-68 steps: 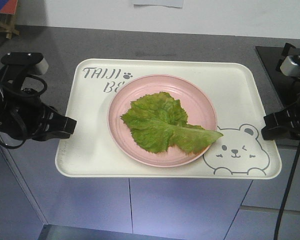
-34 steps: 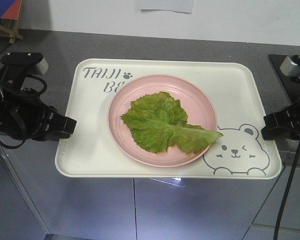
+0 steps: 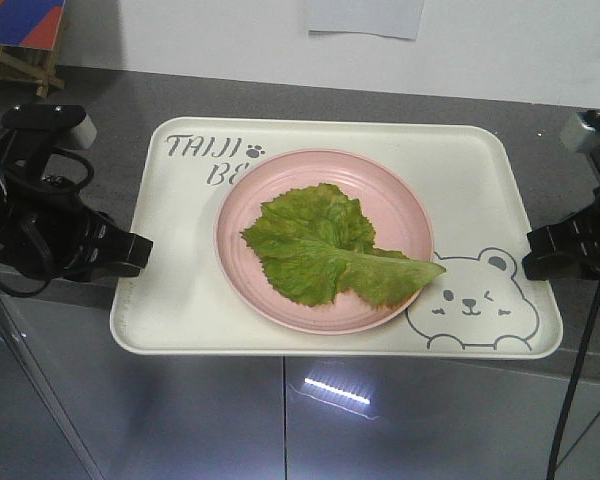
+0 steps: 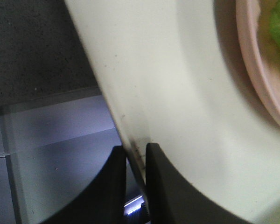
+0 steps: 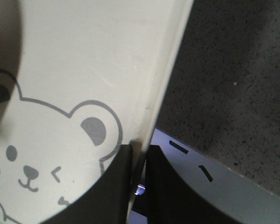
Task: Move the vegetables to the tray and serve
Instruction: 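Hold the tray level with both grippers while the base turns away, then hold the tray with both grippers while the base drives to the counter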
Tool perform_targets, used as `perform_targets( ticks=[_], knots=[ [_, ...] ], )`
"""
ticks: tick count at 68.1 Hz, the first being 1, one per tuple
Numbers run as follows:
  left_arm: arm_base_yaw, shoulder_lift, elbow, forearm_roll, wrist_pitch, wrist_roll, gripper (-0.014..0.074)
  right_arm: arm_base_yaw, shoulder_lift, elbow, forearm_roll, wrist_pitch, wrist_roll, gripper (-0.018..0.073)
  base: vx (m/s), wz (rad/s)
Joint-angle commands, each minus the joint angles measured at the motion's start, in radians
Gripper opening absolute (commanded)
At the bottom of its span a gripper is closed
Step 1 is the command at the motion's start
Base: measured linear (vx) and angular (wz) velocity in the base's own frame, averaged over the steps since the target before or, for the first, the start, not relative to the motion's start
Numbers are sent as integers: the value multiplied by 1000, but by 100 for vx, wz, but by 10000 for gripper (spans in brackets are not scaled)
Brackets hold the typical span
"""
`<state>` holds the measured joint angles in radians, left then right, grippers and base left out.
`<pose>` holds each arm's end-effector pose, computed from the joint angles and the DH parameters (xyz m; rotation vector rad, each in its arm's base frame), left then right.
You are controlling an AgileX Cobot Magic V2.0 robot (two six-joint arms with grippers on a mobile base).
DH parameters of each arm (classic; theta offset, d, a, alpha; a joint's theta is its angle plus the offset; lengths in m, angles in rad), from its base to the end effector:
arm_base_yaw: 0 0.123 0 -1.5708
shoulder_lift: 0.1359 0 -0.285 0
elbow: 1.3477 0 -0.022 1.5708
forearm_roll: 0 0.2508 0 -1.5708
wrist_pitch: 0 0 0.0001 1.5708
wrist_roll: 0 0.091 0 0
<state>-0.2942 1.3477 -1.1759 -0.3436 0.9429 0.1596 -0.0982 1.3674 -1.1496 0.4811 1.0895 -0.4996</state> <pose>0.2553 -0.1033 0.3340 0.4225 2.5506 -0.4829 0.2671 0.0112 0.3201 -0.3313 2.6192 0.4603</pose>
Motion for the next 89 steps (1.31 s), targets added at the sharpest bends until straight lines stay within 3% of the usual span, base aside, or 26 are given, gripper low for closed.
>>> perform_targets(
  ticks=[1, 89],
  knots=[
    [-12, -33, -33, -66, -53, 29, -6, 7, -35, -27, 83, 9, -53, -4, 14, 3],
    [-12, -33, -33, -66, -53, 29, -6, 7, -35, -27, 83, 9, -53, -4, 14, -8]
  ],
)
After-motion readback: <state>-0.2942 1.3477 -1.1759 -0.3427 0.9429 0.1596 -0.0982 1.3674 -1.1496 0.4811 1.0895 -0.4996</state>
